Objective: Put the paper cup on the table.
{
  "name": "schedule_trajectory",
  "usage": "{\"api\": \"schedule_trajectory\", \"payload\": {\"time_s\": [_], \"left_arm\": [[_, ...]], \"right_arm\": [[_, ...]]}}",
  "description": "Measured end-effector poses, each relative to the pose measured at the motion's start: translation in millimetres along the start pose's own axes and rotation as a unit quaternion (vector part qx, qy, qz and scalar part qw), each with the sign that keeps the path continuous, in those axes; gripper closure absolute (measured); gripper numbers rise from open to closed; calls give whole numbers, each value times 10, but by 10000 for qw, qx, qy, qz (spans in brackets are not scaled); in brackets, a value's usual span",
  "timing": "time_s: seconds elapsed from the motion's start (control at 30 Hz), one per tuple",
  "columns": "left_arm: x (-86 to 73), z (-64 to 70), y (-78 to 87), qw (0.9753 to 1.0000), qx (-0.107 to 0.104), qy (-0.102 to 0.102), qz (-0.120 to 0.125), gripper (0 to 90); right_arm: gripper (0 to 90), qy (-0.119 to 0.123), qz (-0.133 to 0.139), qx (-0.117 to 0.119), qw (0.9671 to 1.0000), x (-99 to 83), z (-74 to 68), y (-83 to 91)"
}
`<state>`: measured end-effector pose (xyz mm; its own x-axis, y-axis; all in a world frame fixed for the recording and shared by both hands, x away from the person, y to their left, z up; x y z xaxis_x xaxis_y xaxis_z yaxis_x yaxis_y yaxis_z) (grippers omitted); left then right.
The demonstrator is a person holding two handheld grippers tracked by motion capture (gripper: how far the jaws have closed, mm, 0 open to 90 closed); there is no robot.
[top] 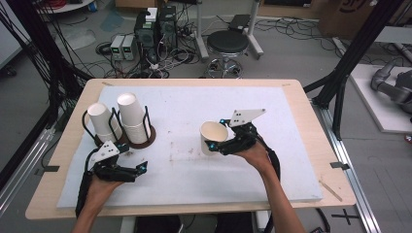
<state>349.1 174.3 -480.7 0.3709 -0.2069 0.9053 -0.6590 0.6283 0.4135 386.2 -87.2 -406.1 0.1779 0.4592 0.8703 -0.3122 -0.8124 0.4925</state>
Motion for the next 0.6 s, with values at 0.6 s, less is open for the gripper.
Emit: {"api": "schedule_trajectory", "payload": {"time_s": [0.6], "left_arm": [[-22, 13, -10, 10000, 4, 4, -13, 17]], "right_arm": [[281, -36, -185, -411, 9990, -211, 1, -264]]}}
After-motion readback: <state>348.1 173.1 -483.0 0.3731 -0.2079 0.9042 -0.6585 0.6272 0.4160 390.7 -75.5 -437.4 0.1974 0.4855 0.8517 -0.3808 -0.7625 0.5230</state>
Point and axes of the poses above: each handheld gripper's, and its own axes: y roughly backward along the jaws, x roughly out of its top, z roughly to its right, the point moved 10 cm from there along -y, roughly forward along the jaws
